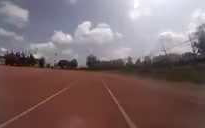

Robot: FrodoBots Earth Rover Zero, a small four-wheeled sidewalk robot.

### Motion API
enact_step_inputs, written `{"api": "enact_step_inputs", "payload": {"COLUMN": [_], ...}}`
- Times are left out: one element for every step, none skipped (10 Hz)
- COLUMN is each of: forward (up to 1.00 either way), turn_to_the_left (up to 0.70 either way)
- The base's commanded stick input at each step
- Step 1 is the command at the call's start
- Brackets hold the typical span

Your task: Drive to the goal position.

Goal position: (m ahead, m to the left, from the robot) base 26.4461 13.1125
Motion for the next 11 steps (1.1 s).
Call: {"api": "enact_step_inputs", "payload": {"forward": [0.7,0.7,0.7,0.7,0.7,0.7,0.7,0.7,0.7,0.7,0.7], "turn_to_the_left": [0.0,0.0,0.0,0.0,0.0,0.0,0.0,0.0,0.0,0.0,0.0]}}
